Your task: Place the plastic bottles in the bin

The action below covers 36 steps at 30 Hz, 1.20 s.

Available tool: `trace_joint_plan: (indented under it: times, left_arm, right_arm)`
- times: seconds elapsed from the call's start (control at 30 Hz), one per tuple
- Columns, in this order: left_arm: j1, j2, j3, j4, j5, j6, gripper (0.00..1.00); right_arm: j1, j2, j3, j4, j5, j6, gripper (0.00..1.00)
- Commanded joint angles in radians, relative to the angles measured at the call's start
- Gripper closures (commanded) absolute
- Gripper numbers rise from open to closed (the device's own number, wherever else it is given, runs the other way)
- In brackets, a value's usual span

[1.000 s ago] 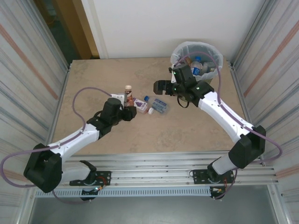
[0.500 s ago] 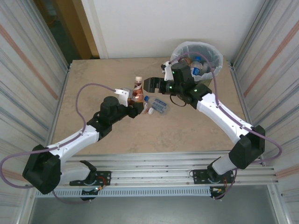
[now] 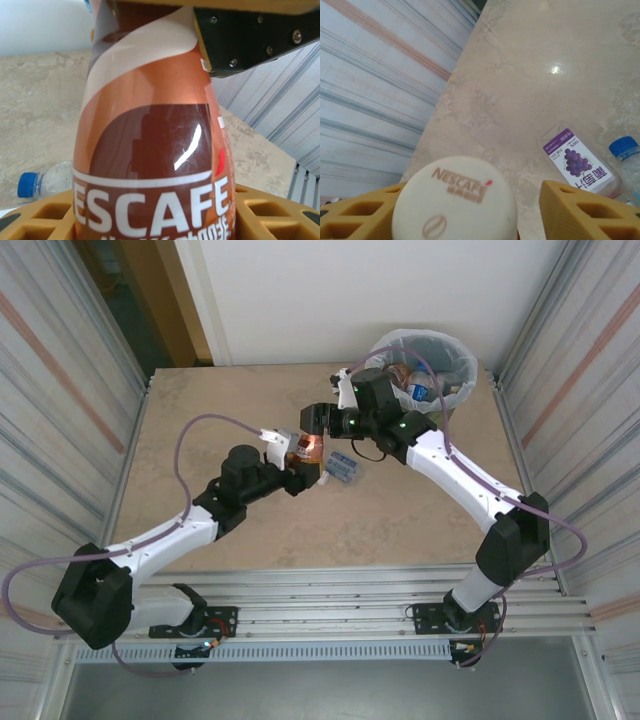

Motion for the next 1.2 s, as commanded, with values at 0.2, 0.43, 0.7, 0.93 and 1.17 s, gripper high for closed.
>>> trace_joint_plan:
  times: [0.2, 0.43, 0.7, 0.93, 1.17]
  left_arm:
    - [-0.006, 0.031, 0.050, 0.046, 0.029, 0.020, 0.37]
    - [-0.006, 0.008, 0.038, 0.054, 0.015, 0.008, 0.01]
    - [-0.006, -0.107, -0.028, 0.067, -0.081, 0.041, 0.01]
    - [-0.006, -0.148, -0.050, 0.027, -0.169, 0.040, 0.01]
    - [-0.003, -0.159, -0.059, -0.027, -0.279, 0.015, 0.01]
  right_arm:
    - [0.008, 0.008, 0.030, -0.064, 0.025, -0.040, 0.70]
    - [0.006, -0.019, 0.050, -0.119, 0.106, -0.077, 0.76]
    - [-0.041, -0.066, 0.217, -0.288, 0.271, -0.218, 0.75]
    - [-0.174, -0.048, 0.459, -0.398, 0.375, -0.322, 0.75]
    - [-0.379, 0.078, 0.653, -0.443, 0.385, -0.366, 0.76]
